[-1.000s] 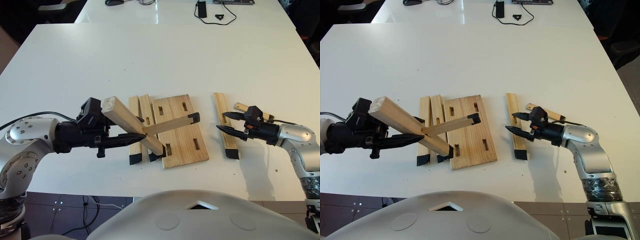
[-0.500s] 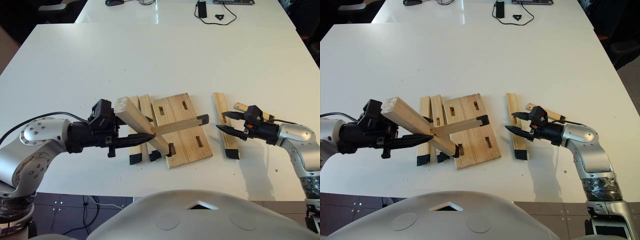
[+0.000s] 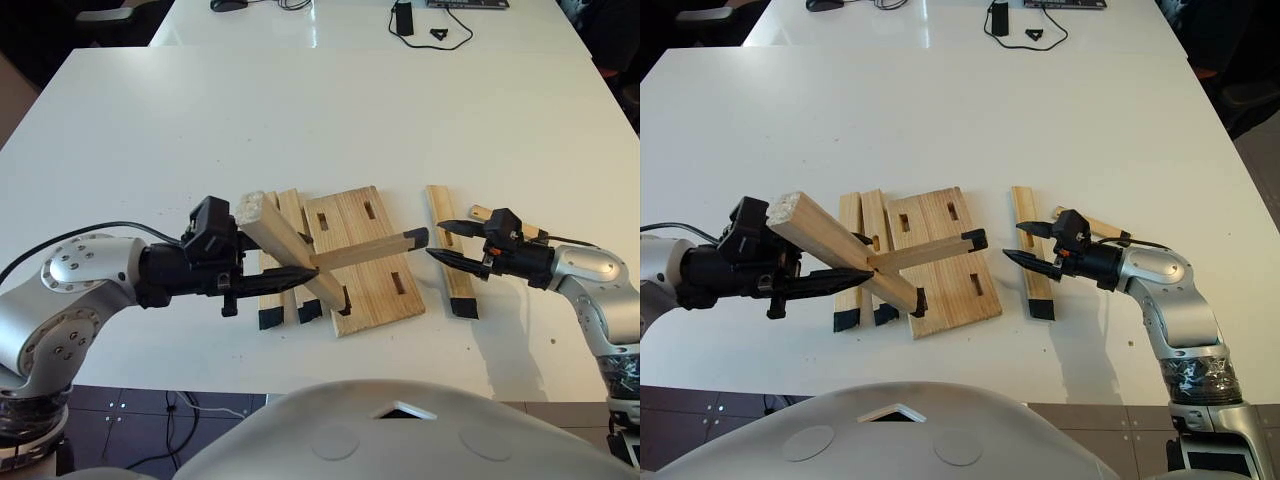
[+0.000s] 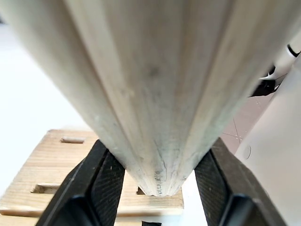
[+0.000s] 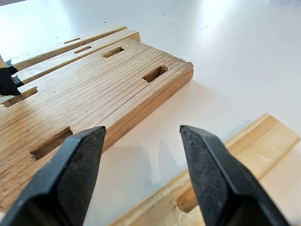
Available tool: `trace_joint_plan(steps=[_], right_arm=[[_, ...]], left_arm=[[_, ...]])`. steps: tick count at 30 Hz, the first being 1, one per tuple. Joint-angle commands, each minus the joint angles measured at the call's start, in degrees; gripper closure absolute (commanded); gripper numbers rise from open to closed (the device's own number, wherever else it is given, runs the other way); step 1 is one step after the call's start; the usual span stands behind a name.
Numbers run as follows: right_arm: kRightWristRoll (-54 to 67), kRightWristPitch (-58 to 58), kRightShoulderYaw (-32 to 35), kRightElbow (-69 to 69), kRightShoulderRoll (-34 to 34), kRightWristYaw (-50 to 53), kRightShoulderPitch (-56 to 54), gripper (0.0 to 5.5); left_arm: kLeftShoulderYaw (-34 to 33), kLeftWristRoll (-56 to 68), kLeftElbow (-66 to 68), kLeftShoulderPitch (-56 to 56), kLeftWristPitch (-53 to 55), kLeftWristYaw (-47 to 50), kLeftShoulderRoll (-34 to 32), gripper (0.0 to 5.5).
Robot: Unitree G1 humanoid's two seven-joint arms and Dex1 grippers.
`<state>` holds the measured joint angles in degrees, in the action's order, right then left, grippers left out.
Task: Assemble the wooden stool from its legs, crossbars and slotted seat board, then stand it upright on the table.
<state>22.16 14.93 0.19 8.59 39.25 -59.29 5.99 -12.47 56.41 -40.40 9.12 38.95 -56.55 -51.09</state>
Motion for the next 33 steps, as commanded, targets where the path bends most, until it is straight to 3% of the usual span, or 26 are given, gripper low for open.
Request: trace_joint_plan(steps=[1,11,22,33], right_arm=[[0.81,1.47,0.32,-0.01,0.10,0.06,-1.22,2.60],[0.06,0.86,0.18,-1.01,-0.23,-0.10,-1.92,2.60],[-0.40,0.10,-0.12,-0.54,-1.46,1.73,-0.70,2.60],[-1.47,-1.01,-1.13,-1.46,-2.81,2.78,-1.44,2.60]], left_arm=[[1.39,-2.27,1.41,1.48,-1.28,-0.32,1.07,3.46],[7.78,-16.67,3.10,3.07,-10.03,-1.95,-1.37,3.46],[7.31,-17.01,3.93,-3.27,-10.92,-1.97,-5.14,3.46],[16.31,-25.70,9.16,-4.31,-13.05,-4.18,-6.46,3.46]])
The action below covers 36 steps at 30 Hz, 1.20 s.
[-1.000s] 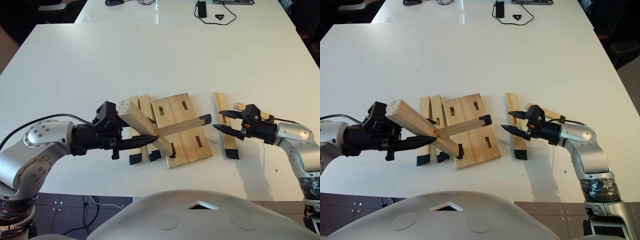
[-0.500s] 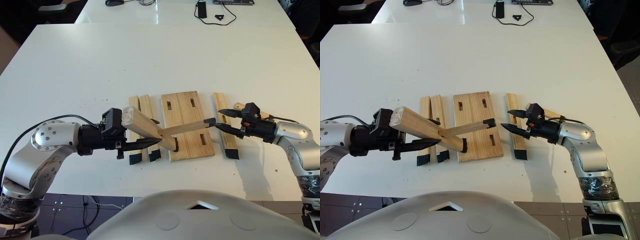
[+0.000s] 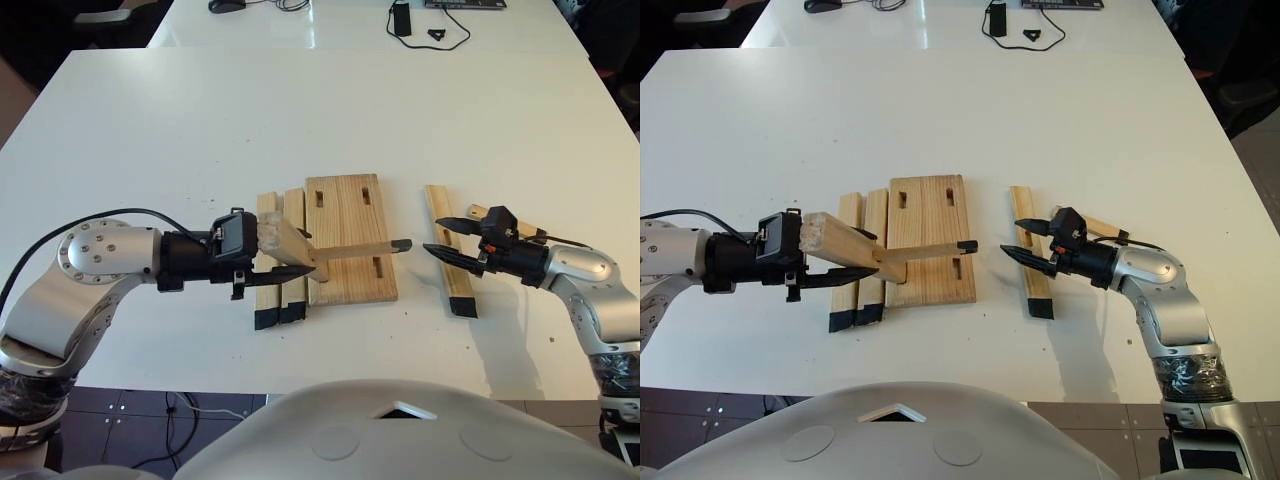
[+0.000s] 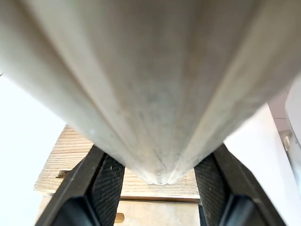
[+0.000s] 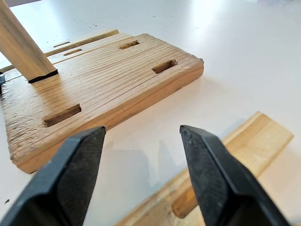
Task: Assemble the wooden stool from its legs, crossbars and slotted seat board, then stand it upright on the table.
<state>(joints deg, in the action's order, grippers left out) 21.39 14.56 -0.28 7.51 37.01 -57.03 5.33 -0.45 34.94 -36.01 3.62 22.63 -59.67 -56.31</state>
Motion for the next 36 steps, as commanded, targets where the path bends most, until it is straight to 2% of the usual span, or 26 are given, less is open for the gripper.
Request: trace_joint_plan(steps=[1,7,13,14,20,24,28,32,36], right_arm=[[-0.85,-0.73,-0.80,-0.45,-0.80,0.61,-0.90,2.60],[-1.11,-1.24,-1.50,-1.42,-1.63,0.98,-2.27,2.60],[-1.14,-1.77,-1.87,-1.74,-1.82,1.34,-2.21,2.60],[-1.18,-1.80,-1.92,-1.84,-1.87,1.42,-2.30,2.60],[-1.73,-2.20,-2.04,-2.46,-2.57,2.01,-2.76,2.60],[-2.13,-2.68,-1.97,-2.53,-3.19,2.35,-2.60,2.60],[-1.98,-3.32,-0.86,-1.61,-3.26,3.57,-0.78,2.60],[-1.53,-3.77,1.04,0.07,-3.09,5.26,2.39,2.60],[-1.51,-3.85,2.25,1.72,-3.66,7.19,5.20,2.60]], left_arm=[[5.28,-4.09,6.09,0.82,3.40,-1.56,-0.76,3.46],[11.04,-8.21,15.78,-3.25,1.35,-2.66,1.49,3.46],[12.95,-12.05,19.42,-8.26,0.56,2.62,3.47,3.46],[12.70,-11.38,18.86,-8.68,0.97,3.06,3.74,3.10],[9.77,-9.86,18.76,-11.75,3.18,2.51,5.55,2.11],[6.01,-9.26,17.52,-10.22,2.40,0.27,2.69,2.09],[-1.27,-10.58,10.76,0.45,5.39,4.14,0.02,2.09],[-8.68,-6.30,0.30,9.80,17.19,13.74,4.09,2.09],[-11.13,-3.06,-6.94,14.28,25.15,20.56,7.86,2.09]])
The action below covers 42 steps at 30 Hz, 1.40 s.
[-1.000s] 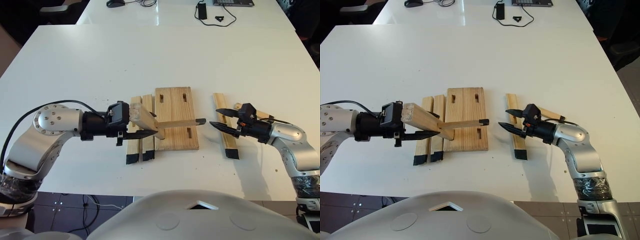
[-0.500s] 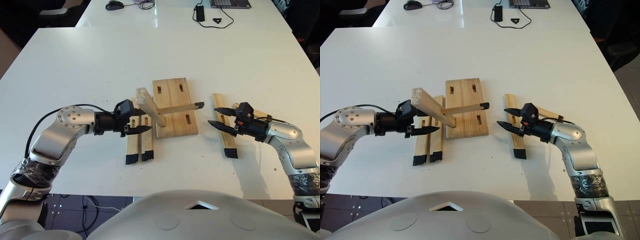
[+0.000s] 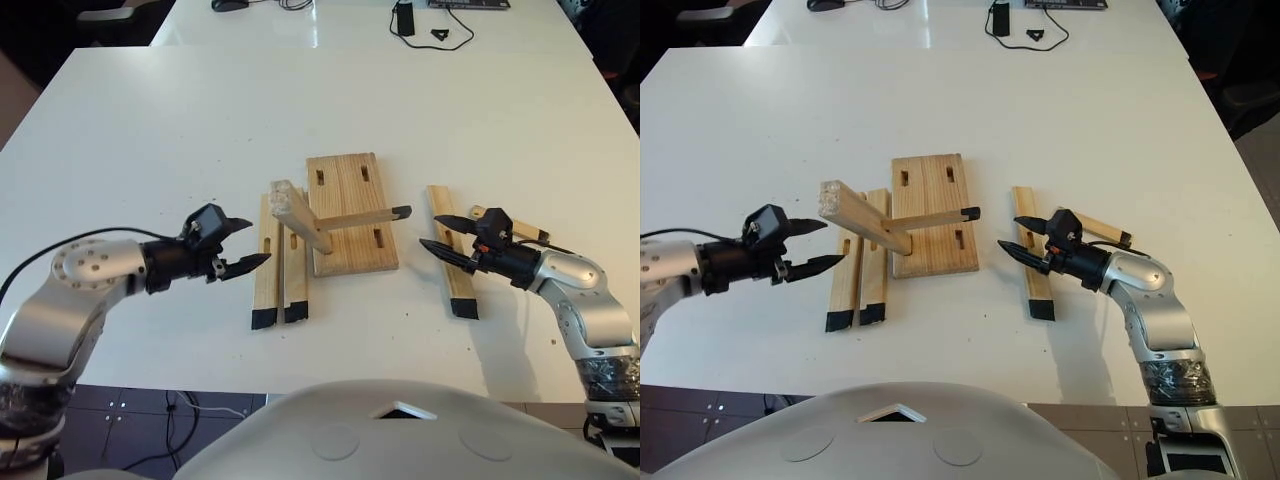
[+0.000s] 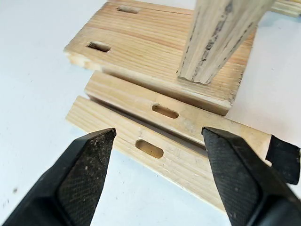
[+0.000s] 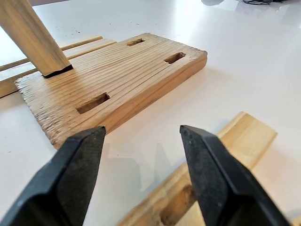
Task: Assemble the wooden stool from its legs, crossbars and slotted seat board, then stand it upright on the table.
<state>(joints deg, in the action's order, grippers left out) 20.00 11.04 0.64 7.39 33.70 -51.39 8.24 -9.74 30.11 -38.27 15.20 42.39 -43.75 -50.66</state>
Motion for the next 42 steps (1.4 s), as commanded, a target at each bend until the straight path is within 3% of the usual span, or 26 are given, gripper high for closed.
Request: trace_joint_plan(steps=[1,7,17,23,29,32,37,42], right_arm=[[-0.06,-0.23,1.38,2.14,-0.41,1.84,2.53,2.60],[-0.52,0.01,0.58,1.96,-1.04,2.69,1.60,2.60],[-1.12,-0.32,0.29,1.79,-1.49,3.06,1.98,2.60],[-1.68,-0.41,-0.08,1.50,-1.98,3.54,1.72,2.60],[-2.28,-0.84,-0.63,1.05,-1.98,3.71,1.75,2.60],[-2.50,-1.07,-0.55,0.56,-1.88,3.57,1.50,2.60],[-2.59,-1.47,-0.19,0.26,-2.16,3.94,1.60,2.60],[-2.41,-1.65,-0.61,0.39,-2.42,4.07,1.98,2.60]], left_arm=[[-1.68,1.32,-4.98,3.43,5.94,5.33,2.23,2.09],[2.80,-5.19,-3.06,7.16,3.54,6.19,-0.52,2.09],[4.29,-7.48,1.55,9.39,-0.11,2.79,-0.70,2.09],[5.46,-13.97,12.81,7.88,-9.14,-2.31,-6.17,2.09],[3.80,-14.66,18.84,1.17,-12.04,-3.72,-7.52,2.09],[1.98,-12.51,18.91,-2.06,-10.67,-4.03,-6.88,2.09],[-2.64,-4.26,12.42,-4.11,0.98,0.37,-1.27,2.09],[-1.30,-2.26,7.51,-2.22,8.24,6.90,4.63,2.09]])
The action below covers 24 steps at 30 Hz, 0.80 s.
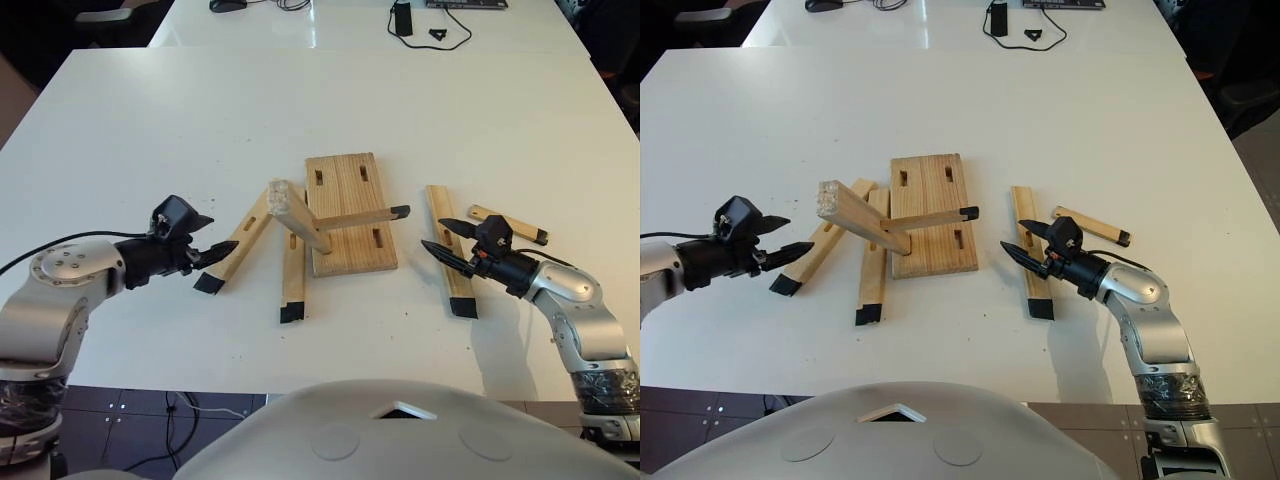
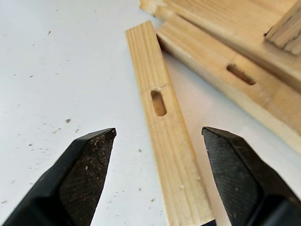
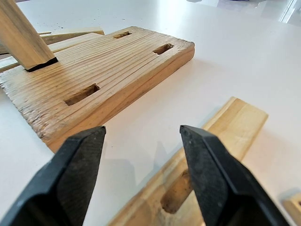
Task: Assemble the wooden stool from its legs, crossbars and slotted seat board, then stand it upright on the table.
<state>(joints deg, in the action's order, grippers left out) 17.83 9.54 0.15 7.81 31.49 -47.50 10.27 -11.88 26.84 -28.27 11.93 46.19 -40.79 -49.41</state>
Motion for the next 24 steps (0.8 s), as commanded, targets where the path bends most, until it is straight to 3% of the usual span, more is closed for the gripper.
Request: trace_joint_plan(steps=[1,7,20,24], right_arm=[[-0.17,-0.09,-0.14,-0.11,-0.27,0.17,-0.27,2.60],[-0.09,-0.16,-0.26,-0.58,-0.32,-0.14,-0.99,2.60],[-0.25,-0.16,-0.81,-1.10,-0.54,-0.33,-1.68,2.60],[0.00,0.14,-0.53,-0.77,-0.10,-0.69,-1.72,2.60]], left_arm=[[0.86,1.41,-2.28,0.96,5.46,5.10,4.76,2.09],[0.76,-1.07,1.90,-0.71,4.76,10.03,8.38,2.09],[5.06,-3.51,5.53,0.61,1.76,8.62,8.58,2.09],[5.14,-3.78,5.55,1.76,0.16,8.04,8.64,2.71]])
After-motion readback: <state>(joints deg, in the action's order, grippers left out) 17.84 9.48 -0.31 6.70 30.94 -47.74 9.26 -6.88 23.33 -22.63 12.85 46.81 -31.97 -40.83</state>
